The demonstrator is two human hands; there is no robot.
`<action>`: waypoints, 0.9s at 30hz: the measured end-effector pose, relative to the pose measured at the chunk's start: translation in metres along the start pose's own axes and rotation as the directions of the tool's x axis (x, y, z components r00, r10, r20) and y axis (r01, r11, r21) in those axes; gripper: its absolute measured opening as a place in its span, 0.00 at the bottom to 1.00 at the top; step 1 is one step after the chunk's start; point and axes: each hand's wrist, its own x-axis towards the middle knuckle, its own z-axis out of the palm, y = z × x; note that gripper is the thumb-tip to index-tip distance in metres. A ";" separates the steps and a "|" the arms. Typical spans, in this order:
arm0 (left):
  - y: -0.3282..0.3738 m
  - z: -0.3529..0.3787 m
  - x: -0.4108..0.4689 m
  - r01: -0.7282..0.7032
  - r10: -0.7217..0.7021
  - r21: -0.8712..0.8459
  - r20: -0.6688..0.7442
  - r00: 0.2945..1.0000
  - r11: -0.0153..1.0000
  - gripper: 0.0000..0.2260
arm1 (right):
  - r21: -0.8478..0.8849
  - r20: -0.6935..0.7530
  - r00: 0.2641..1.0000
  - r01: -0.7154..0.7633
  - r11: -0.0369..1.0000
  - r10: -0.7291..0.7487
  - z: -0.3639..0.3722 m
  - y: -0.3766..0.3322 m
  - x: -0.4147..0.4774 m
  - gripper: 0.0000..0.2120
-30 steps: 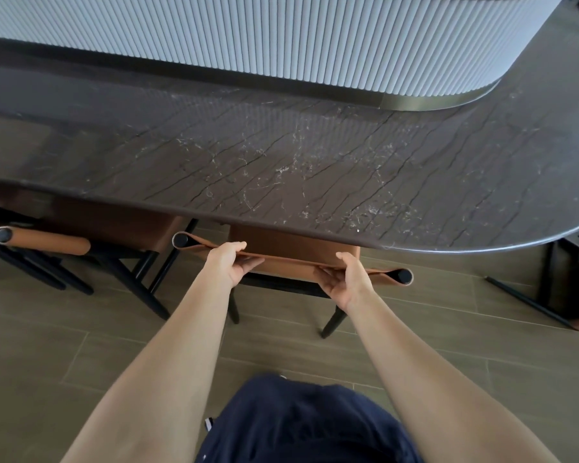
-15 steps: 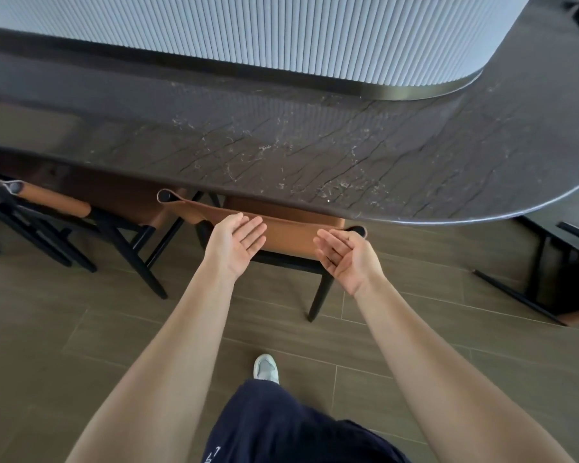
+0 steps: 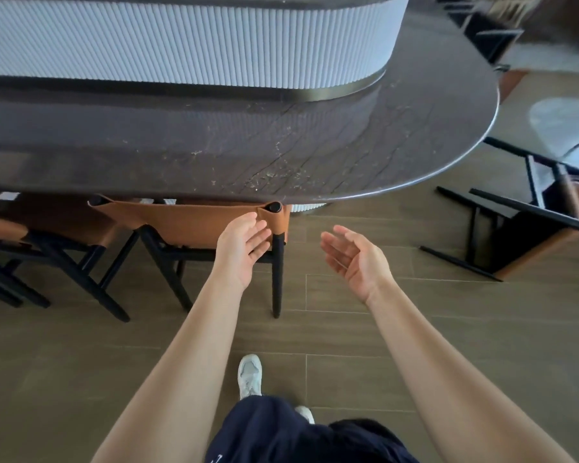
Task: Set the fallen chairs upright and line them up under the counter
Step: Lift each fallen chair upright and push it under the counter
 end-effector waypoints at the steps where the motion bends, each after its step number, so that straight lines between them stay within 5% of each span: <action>1: -0.005 0.010 -0.001 0.000 0.000 0.001 0.007 1.000 1.000 0.11 | 0.000 -0.013 1.000 0.017 1.000 -0.017 -0.011 -0.007 -0.003 0.12; 12: -0.034 0.131 0.021 0.042 -0.083 0.129 0.333 0.939 0.991 0.09 | 0.118 -0.270 0.947 0.210 0.970 -0.172 -0.108 -0.066 -0.018 0.12; 27: -0.069 0.265 0.047 -0.023 -0.266 0.398 0.654 0.708 0.917 0.11 | 0.213 -0.597 0.755 0.475 0.854 -0.272 -0.186 -0.104 -0.038 0.11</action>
